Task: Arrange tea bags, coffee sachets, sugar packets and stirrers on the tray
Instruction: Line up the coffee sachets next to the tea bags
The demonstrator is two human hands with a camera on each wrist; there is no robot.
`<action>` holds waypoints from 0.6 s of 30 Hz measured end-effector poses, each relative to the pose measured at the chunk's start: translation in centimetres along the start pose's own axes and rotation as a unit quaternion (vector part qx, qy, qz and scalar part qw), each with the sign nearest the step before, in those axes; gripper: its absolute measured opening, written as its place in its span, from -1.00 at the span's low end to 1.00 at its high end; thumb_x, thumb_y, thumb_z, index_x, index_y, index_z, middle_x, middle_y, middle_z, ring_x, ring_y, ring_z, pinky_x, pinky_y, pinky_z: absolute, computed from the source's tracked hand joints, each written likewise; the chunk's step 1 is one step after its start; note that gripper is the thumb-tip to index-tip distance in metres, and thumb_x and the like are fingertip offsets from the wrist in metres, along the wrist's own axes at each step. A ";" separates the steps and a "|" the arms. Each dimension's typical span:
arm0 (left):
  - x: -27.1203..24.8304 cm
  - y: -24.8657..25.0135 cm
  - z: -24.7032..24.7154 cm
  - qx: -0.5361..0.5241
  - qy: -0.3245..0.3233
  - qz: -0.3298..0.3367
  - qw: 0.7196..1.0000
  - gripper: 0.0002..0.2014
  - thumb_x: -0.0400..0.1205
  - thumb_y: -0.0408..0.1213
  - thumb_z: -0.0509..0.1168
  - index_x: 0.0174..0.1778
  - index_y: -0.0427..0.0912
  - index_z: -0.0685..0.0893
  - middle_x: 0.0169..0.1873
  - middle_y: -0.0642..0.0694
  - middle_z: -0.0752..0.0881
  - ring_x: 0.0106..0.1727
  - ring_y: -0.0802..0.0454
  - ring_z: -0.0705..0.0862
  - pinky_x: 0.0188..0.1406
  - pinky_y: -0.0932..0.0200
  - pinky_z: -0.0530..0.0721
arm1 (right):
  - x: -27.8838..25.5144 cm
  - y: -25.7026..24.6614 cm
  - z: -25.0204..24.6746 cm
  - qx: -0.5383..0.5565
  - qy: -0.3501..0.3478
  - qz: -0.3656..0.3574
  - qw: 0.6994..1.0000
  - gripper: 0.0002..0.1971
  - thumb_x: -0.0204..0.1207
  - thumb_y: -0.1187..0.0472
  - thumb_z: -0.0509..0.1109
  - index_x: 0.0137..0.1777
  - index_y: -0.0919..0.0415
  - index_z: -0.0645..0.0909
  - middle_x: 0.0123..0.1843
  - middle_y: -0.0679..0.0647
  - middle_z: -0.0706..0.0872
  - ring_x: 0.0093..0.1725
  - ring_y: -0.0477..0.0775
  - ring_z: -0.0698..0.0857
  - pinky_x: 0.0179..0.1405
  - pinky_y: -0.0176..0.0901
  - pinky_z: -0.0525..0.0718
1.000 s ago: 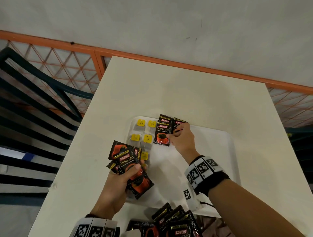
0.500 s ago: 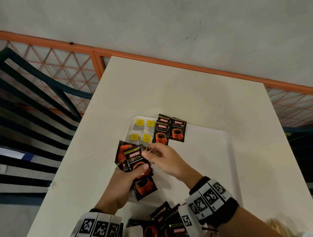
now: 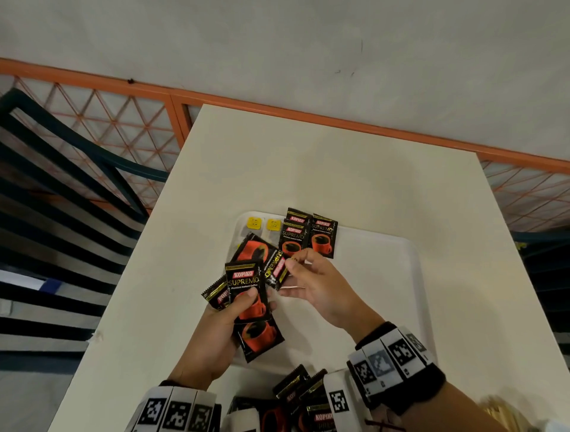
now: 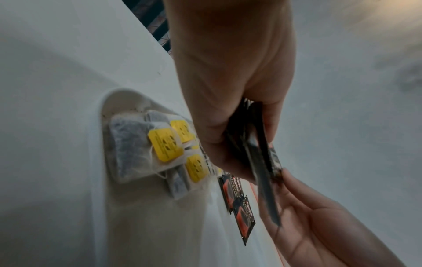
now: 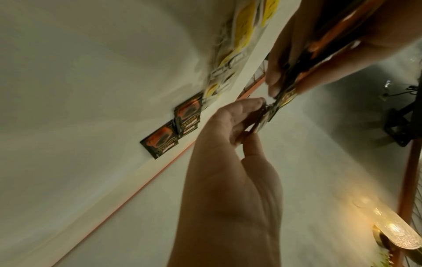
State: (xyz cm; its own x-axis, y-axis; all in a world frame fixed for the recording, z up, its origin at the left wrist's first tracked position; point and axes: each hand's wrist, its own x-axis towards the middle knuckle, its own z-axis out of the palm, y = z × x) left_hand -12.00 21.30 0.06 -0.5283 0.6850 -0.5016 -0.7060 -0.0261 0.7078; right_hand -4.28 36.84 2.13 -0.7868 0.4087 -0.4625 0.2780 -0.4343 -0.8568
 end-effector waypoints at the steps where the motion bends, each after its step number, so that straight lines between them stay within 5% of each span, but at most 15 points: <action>1: 0.0 0.0 -0.1 0.001 0.005 0.005 1.000 -0.56 0.41 -0.26 0.35 0.21 -0.31 0.63 -0.04 -0.29 0.79 -0.12 -0.11 0.81 -0.24 0.12 0.77 | 0.0 -0.2 -0.3 0.005 0.010 0.000 1.000 -0.96 0.61 0.31 0.24 -0.06 0.24 0.43 -0.10 0.19 0.71 -0.18 0.10 0.76 -0.15 -0.09 0.79; 4: 0.2 0.1 -0.7 0.007 0.020 0.032 0.999 -0.39 0.19 -0.10 0.57 0.14 -0.27 0.68 -0.08 -0.29 0.80 -0.13 -0.12 0.81 -0.24 0.11 0.78 | 0.0 -0.8 -1.5 -0.054 0.029 -0.012 0.998 -0.89 0.63 0.36 0.19 -0.04 0.12 0.43 0.01 0.23 0.65 -0.12 0.18 0.74 -0.16 0.01 0.81; 7: 0.1 0.5 -0.8 -0.011 0.024 0.056 0.998 -0.16 -0.17 0.06 0.71 0.05 -0.16 0.72 -0.11 -0.22 0.83 -0.12 -0.11 0.82 -0.26 0.09 0.78 | -0.4 -1.5 -2.4 -0.198 0.040 -0.048 0.978 -0.79 0.65 0.36 0.15 -0.01 -0.01 0.46 0.05 0.06 0.57 -0.04 0.07 0.69 -0.27 -0.11 0.80; 14: -0.1 0.6 0.0 0.072 -0.019 0.013 0.997 -0.56 0.38 -0.36 0.49 0.20 -0.23 0.65 0.00 -0.21 0.80 0.00 -0.07 0.79 -0.18 0.17 0.75 | -1.3 -1.9 -2.1 -0.411 -0.026 -0.109 0.905 -0.79 0.66 0.26 0.16 0.20 0.01 0.51 -0.13 -0.30 0.48 -0.33 -0.32 0.58 -0.39 -0.49 0.51; 18: -0.2 -0.3 0.7 0.110 -0.005 0.021 0.994 -0.67 0.43 -0.47 0.39 0.11 -0.18 0.67 -0.05 -0.17 0.82 0.07 -0.14 0.76 -0.08 0.14 0.69 | -1.1 -1.4 -1.3 -0.340 0.023 -0.103 0.935 -0.70 0.53 0.18 0.39 0.19 -0.03 0.42 -0.14 -0.09 0.62 -0.29 -0.16 0.64 -0.40 -0.47 0.53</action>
State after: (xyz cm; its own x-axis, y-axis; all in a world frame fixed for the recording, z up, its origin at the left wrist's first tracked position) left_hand -11.37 21.72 0.33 -0.5494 0.6943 -0.4649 -0.5621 0.1044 0.8204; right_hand -3.06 38.03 3.58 -0.8421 0.4678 -0.2684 0.4218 0.2612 -0.8683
